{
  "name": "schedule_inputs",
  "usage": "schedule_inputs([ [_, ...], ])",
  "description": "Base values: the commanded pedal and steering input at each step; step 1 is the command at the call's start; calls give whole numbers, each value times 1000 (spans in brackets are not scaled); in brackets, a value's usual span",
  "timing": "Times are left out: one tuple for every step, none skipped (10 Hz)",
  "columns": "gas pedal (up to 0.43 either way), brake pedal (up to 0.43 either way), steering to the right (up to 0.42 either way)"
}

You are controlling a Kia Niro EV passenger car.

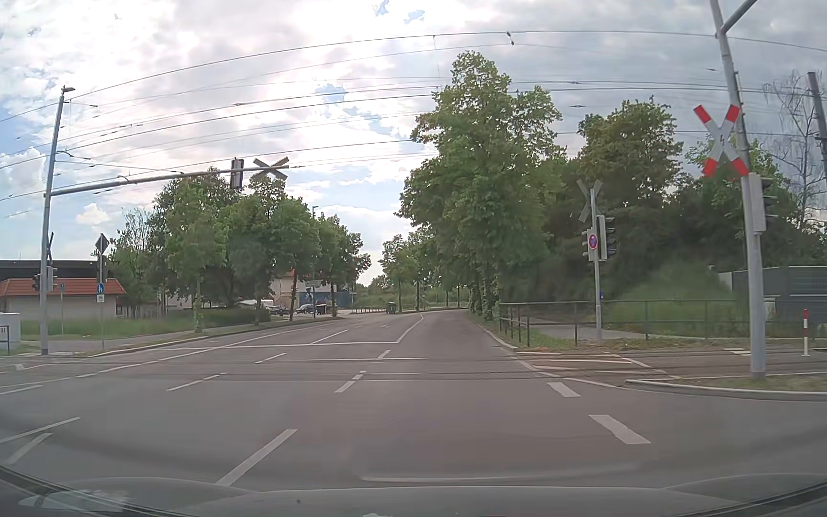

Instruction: Follow the waypoints while adhering to traffic rules and regulations

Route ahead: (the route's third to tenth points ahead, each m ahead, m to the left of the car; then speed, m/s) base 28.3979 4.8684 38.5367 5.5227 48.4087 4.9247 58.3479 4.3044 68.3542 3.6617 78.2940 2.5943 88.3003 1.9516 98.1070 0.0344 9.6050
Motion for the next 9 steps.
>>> schedule_inputs([
  [0,18,-6],
  [0,18,0],
  [0,18,3],
  [0,18,3],
  [8,18,3],
  [28,18,3],
  [47,12,3],
  [47,18,1],
  [67,18,1],
])
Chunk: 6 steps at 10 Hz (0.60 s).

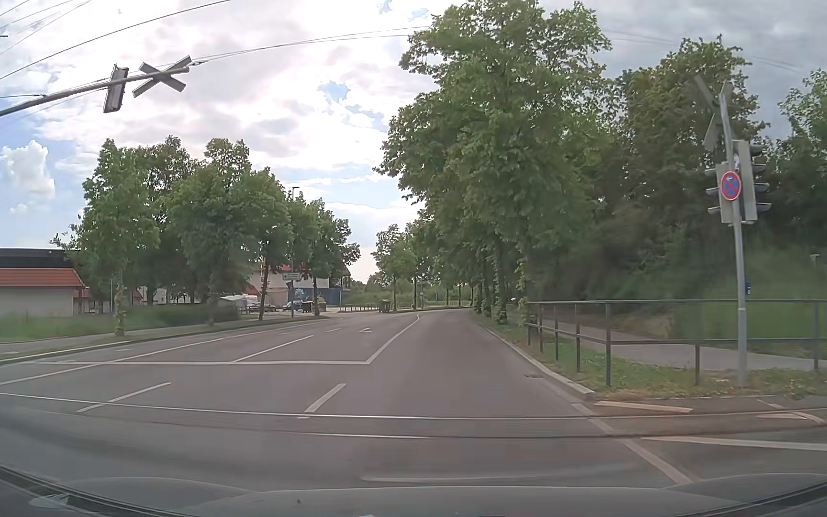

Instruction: Follow the waypoints while adhering to traffic rules and regulations

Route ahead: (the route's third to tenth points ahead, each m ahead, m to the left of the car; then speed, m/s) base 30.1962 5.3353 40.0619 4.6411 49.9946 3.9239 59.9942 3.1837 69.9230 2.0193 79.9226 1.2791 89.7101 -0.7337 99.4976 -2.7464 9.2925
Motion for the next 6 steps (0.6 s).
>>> schedule_inputs([
  [67,18,1],
  [79,18,1],
  [79,18,1],
  [98,18,2],
  [87,18,2],
  [87,18,1],
])
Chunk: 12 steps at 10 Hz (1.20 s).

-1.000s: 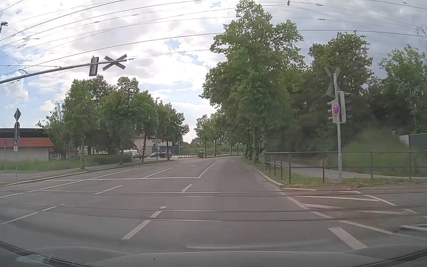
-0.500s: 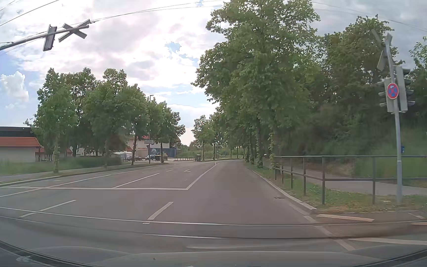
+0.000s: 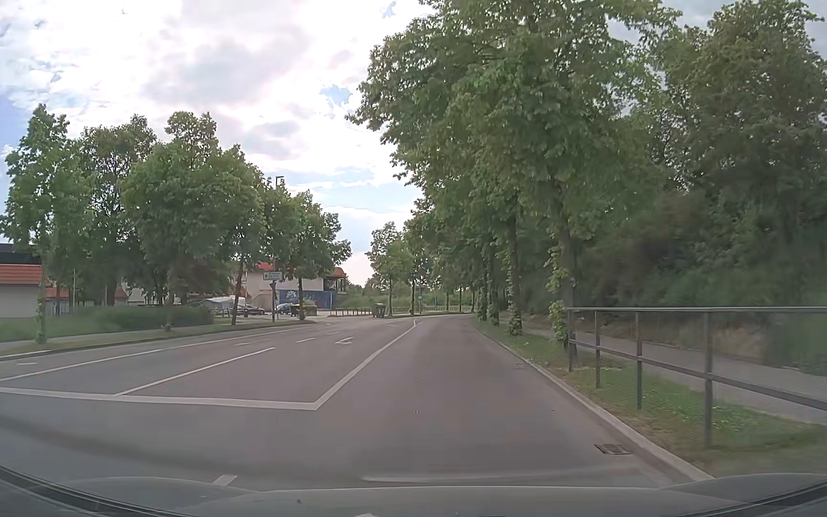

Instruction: Follow the waypoints while adhering to traffic rules and regulations

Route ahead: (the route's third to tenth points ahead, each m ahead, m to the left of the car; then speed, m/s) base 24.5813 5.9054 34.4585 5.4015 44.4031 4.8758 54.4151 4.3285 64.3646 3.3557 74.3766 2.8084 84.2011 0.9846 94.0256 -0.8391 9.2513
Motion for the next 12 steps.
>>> schedule_inputs([
  [118,18,1],
  [118,18,0],
  [118,18,0],
  [118,18,0],
  [118,18,-1],
  [118,18,-2],
  [118,18,-2],
  [118,18,-3],
  [118,18,-3],
  [118,18,-2],
  [130,18,-2],
  [130,18,-2],
])
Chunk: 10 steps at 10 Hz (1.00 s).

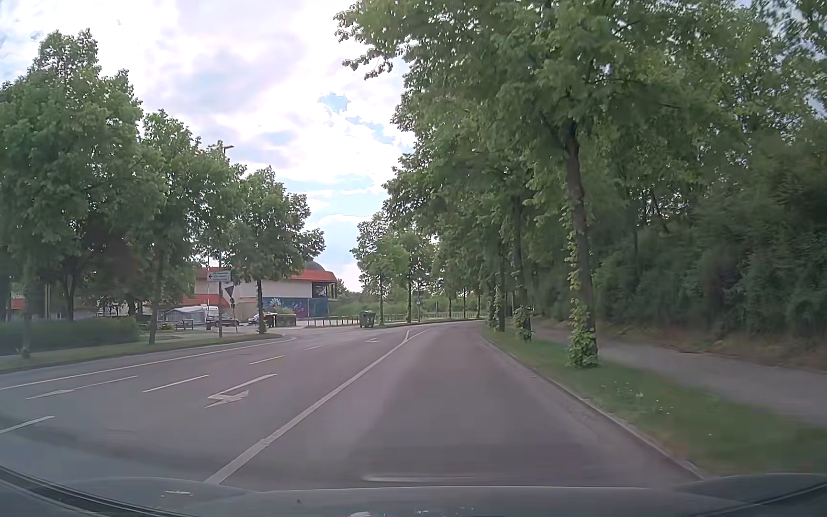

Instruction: Follow the waypoints while adhering to traffic rules and regulations

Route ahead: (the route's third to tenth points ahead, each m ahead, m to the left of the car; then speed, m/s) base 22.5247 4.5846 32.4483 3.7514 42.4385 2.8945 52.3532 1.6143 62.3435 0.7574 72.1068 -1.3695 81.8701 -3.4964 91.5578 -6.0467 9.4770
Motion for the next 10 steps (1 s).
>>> schedule_inputs([
  [138,18,-2],
  [169,18,-1],
  [189,18,-2],
  [209,18,-2],
  [220,18,-1],
  [228,18,0],
  [228,18,1],
  [228,18,1],
  [228,18,1],
  [228,18,1],
])
